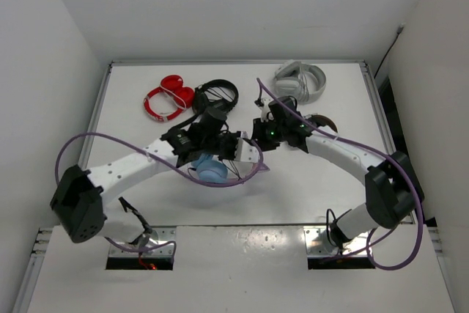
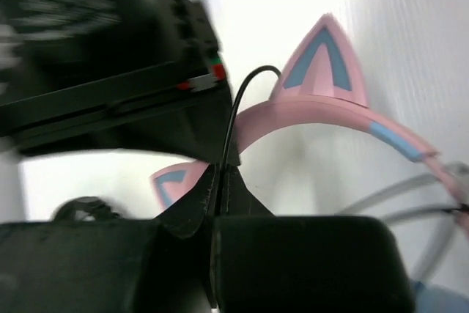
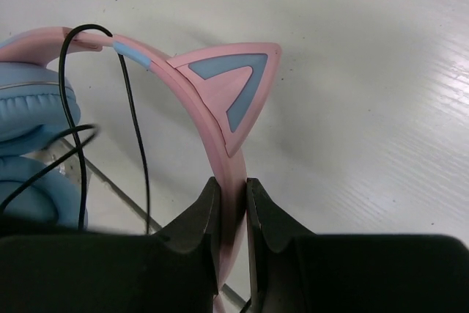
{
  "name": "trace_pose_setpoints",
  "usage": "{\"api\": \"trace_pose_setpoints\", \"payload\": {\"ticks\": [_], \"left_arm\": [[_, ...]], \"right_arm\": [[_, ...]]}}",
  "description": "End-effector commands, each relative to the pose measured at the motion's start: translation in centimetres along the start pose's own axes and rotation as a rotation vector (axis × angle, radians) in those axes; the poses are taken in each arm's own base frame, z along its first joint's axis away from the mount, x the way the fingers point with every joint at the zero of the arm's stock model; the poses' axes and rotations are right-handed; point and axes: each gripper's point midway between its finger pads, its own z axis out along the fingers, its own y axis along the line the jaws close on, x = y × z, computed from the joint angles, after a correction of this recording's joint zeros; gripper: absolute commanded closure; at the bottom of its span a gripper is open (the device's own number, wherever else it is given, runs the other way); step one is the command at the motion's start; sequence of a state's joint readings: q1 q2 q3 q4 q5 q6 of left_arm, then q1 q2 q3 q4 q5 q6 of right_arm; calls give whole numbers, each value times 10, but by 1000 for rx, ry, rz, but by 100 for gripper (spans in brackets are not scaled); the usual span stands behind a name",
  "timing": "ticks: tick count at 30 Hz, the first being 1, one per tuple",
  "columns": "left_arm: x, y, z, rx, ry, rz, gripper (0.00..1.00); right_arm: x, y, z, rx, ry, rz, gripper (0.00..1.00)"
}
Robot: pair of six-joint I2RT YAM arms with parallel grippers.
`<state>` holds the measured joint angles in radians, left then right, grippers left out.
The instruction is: Wrap the headphones
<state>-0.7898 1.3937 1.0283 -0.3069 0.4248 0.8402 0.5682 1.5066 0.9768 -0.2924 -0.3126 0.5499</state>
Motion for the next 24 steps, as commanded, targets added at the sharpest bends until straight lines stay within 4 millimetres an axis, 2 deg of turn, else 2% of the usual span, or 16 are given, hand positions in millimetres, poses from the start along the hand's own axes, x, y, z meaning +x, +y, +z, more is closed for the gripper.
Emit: {"api": "trace_pose_setpoints", "payload": {"ticks": [1,2,4,7,9,11,12,14,16,17,19,20,22,24], "left_arm": [[-63,25,-44,-142,-244,6,100],[-75,36,-59,-235,-298,-54,100],[-82,51,-73,-310,-331,-126,100],[-70,82,-93,-463,-345,-341,100],[-55,105,-108,-586,-353,-487,100],[-37,112,-108,-614,-331,-569,100],[-32,128,-117,-658,-341,-625,100],[-14,138,-111,-668,-316,-710,100],[-3,160,-122,-725,-330,-795,100],[17,167,-119,-740,-297,-844,100],[20,181,-122,-744,-321,-889,100],[39,187,-120,-757,-291,-931,100],[45,202,-125,-775,-314,-981,100],[65,209,-124,-781,-296,-1062,100]], "right_arm": [[-30,11,-13,-43,-109,12,100],[-30,11,-13,-43,-109,12,100],[-29,8,-12,-34,-113,12,100],[-27,7,-13,-33,-113,3,100],[-28,6,-13,-24,-117,-5,100],[-28,10,-14,-32,-121,-24,100],[-25,13,-13,-38,-115,-41,100],[-25,17,-15,-39,-122,-61,100],[-26,19,-15,-35,-121,-81,100],[-29,18,-18,-26,-136,-92,100],[-29,18,-18,-25,-137,-105,100],[-28,22,-20,-34,-140,-125,100],[-32,22,-22,-25,-148,-152,100],[-37,25,-25,-9,-154,-174,100]]}}
